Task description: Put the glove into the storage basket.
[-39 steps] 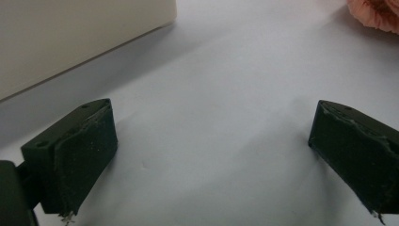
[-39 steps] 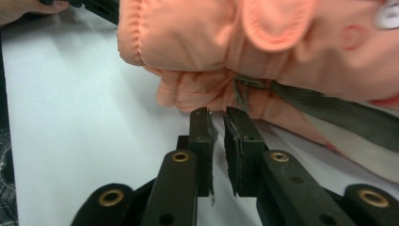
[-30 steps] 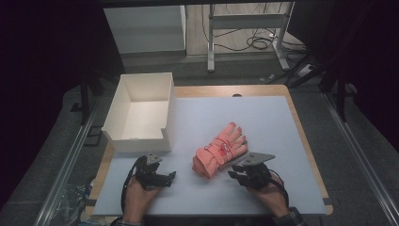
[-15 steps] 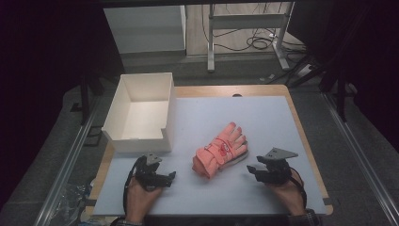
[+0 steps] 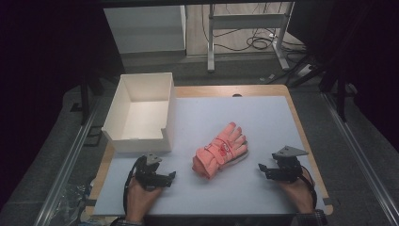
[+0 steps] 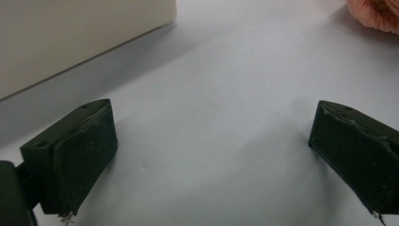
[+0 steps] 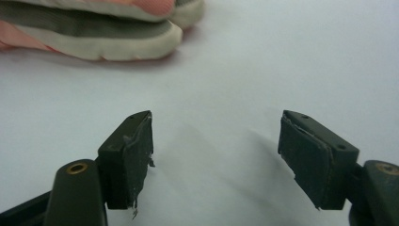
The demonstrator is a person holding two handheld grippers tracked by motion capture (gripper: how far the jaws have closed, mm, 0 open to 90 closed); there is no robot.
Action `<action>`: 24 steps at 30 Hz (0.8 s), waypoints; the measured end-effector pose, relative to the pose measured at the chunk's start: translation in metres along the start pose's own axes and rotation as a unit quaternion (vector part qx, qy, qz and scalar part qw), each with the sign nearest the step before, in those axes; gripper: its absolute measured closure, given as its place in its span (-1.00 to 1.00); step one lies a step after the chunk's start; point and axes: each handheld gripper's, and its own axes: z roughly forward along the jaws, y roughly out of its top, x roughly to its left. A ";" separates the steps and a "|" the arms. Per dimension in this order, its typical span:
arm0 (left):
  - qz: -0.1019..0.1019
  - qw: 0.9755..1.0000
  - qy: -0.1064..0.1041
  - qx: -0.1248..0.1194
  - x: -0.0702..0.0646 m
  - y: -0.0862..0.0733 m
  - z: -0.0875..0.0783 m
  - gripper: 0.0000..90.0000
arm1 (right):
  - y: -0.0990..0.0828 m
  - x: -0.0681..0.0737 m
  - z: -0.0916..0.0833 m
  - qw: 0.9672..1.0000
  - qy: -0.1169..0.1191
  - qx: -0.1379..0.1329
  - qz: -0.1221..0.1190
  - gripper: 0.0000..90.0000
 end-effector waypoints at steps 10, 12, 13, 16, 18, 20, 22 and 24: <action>-0.003 1.000 -0.001 -0.002 0.000 0.000 0.000 -0.97 | -0.003 -0.003 0.004 1.000 -0.006 0.008 0.000 -0.49; 0.001 1.000 -0.001 0.001 0.000 0.000 0.000 -0.97 | -0.003 -0.003 0.004 1.000 -0.007 0.008 -0.001 -0.51; 0.001 1.000 -0.001 -0.001 0.000 0.001 0.000 -0.97 | -0.003 -0.003 0.004 1.000 -0.008 0.008 -0.001 -0.51; 0.007 1.000 -0.011 0.004 -0.001 0.003 -0.001 -0.93 | -0.003 -0.003 0.004 1.000 -0.008 0.007 -0.001 -0.52; 0.010 1.000 -0.026 0.005 -0.003 0.008 -0.003 -0.94 | -0.003 -0.003 0.004 1.000 -0.008 0.007 -0.001 -0.52; 0.018 0.999 -0.039 0.005 -0.007 0.013 -0.006 -0.94 | -0.003 -0.003 0.004 1.000 -0.009 0.007 -0.001 -0.52; 0.027 0.998 -0.050 0.005 -0.012 0.019 -0.009 -0.95 | -0.004 -0.002 0.004 1.000 -0.010 0.006 -0.001 -0.53; 0.036 0.997 -0.064 0.006 -0.018 0.026 -0.011 -0.95 | -0.004 -0.002 0.004 1.000 -0.011 0.006 -0.001 -0.53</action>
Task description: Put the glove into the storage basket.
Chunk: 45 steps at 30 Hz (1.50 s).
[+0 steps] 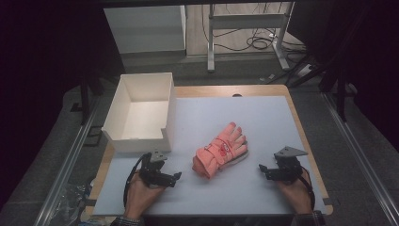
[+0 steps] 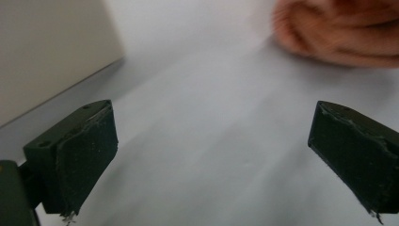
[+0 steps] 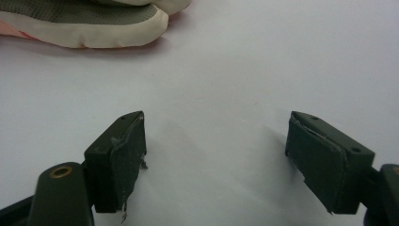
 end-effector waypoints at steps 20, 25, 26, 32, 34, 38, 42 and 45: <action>0.066 0.995 -0.066 0.024 -0.032 0.066 -0.007 -1.00 | 0.000 0.000 0.000 1.000 0.000 -0.001 0.000 -0.53; 0.091 0.993 -0.064 0.034 -0.044 0.088 0.000 -1.00 | 0.000 0.000 0.000 1.000 0.000 -0.001 0.000 -0.53; 0.096 0.993 -0.064 0.038 -0.047 0.093 0.003 -1.00 | 0.000 0.000 0.000 1.000 0.000 -0.001 0.000 -0.53; 0.103 0.991 -0.073 0.049 -0.055 0.111 0.015 -1.00 | 0.000 0.000 0.000 1.000 0.000 -0.001 0.000 -0.53; 0.109 0.990 -0.073 0.054 -0.058 0.117 0.021 -1.00 | 0.000 0.000 0.000 1.000 0.000 -0.001 0.000 -0.53; 0.119 0.988 -0.069 0.064 -0.063 0.128 0.033 -1.00 | 0.000 0.000 0.000 1.000 0.000 -0.002 -0.001 -0.53; 0.127 0.987 -0.070 0.075 -0.067 0.134 0.046 -1.00 | 0.000 0.000 0.000 1.000 0.000 -0.002 0.000 -0.53; 0.127 0.985 -0.079 0.081 -0.069 0.136 0.055 -1.00 | 0.000 0.000 0.000 1.000 0.000 -0.002 0.000 -0.53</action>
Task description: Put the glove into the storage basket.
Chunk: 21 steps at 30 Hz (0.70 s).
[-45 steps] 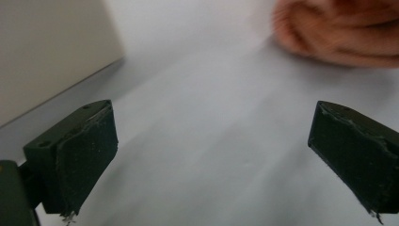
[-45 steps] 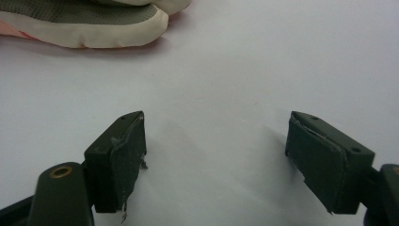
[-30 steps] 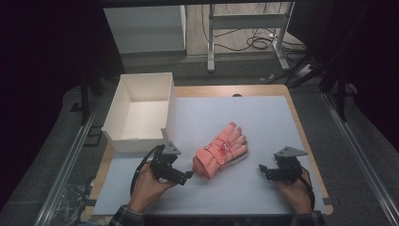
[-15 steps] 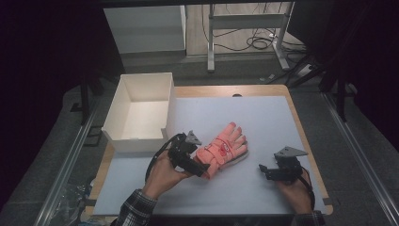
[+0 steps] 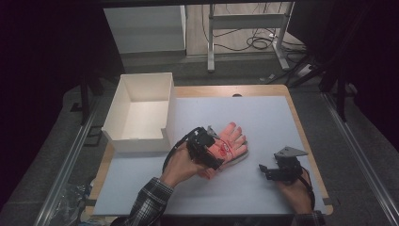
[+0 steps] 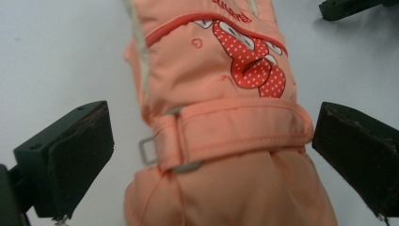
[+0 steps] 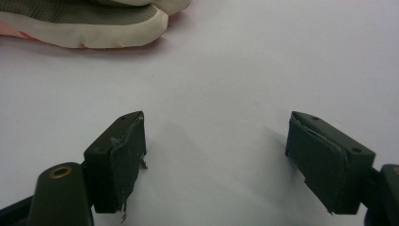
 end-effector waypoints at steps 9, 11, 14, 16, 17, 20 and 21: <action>0.012 0.999 0.011 0.029 -0.003 0.001 0.029 -1.00 | 0.000 0.000 0.000 1.000 0.000 0.000 0.000 -0.53; 0.012 0.999 0.016 0.036 -0.003 -0.001 0.035 -1.00 | 0.000 0.000 0.000 1.000 0.000 0.000 -0.001 -0.53; 0.014 0.999 0.019 0.041 -0.002 -0.003 0.040 -1.00 | 0.000 0.000 0.000 1.000 0.000 0.000 0.000 -0.53; 0.012 0.999 0.019 0.046 -0.002 -0.008 0.046 -1.00 | 0.000 0.000 0.000 1.000 0.000 0.000 0.000 -0.53; 0.011 0.999 0.017 0.048 -0.001 -0.009 0.048 -1.00 | 0.000 0.000 0.000 1.000 0.000 0.000 0.000 -0.53; 0.007 0.999 0.010 0.047 0.000 -0.013 0.051 -1.00 | 0.000 0.000 0.000 1.000 0.000 0.000 0.000 -0.53; 0.006 0.999 0.004 0.047 0.000 -0.014 0.052 -0.98 | 0.000 0.000 0.000 1.000 0.000 0.000 0.000 -0.53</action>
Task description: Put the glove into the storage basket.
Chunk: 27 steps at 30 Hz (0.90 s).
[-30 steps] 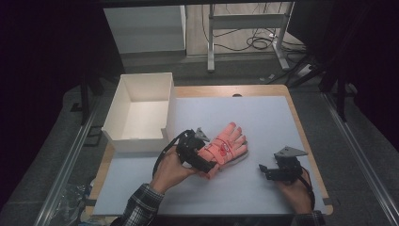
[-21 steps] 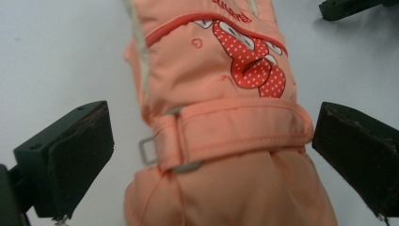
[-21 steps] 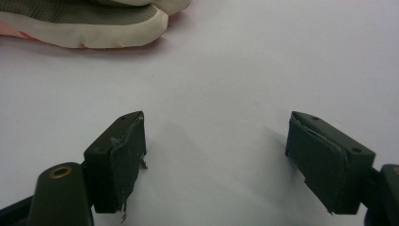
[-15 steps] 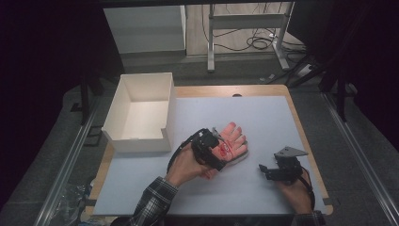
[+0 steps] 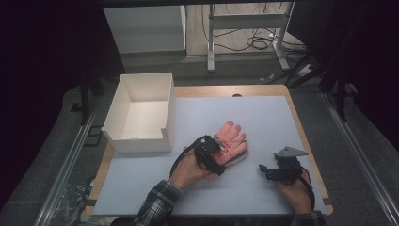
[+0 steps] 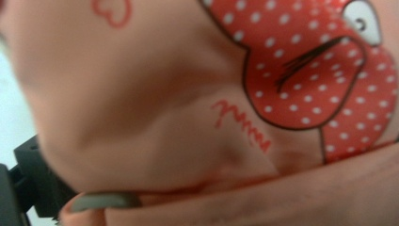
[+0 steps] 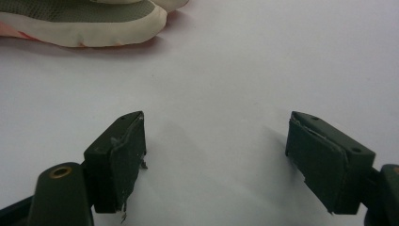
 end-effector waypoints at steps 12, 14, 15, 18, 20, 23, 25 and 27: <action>-0.002 1.000 0.012 -0.002 -0.008 -0.005 -0.001 -0.40 | 0.000 0.000 0.000 1.000 0.000 0.000 0.000 -0.53; -0.006 1.000 0.007 -0.001 -0.008 -0.005 -0.003 -0.28 | 0.000 0.000 0.000 1.000 0.000 0.000 0.000 -0.53; -0.006 1.000 0.006 -0.003 -0.008 -0.005 -0.004 -0.21 | 0.000 0.000 0.000 1.000 0.000 0.000 0.000 -0.53; -0.006 1.000 0.004 -0.007 -0.009 -0.005 -0.005 -0.04 | 0.000 0.000 0.000 1.000 0.000 0.000 -0.001 -0.53; -0.009 1.000 -0.004 -0.016 -0.008 -0.007 -0.008 0.05 | 0.000 0.000 0.000 1.000 0.000 0.000 0.000 -0.53; -0.016 1.000 -0.008 -0.024 -0.008 -0.009 -0.010 0.12 | 0.000 0.000 0.000 1.000 0.000 0.000 0.000 -0.53; -0.016 0.999 -0.010 -0.028 -0.007 -0.009 -0.011 0.15 | 0.000 0.000 0.000 1.000 0.000 0.000 0.000 -0.53; -0.014 0.999 -0.011 -0.030 -0.006 -0.009 -0.013 0.17 | 0.000 0.000 0.000 1.000 0.000 0.000 0.000 -0.53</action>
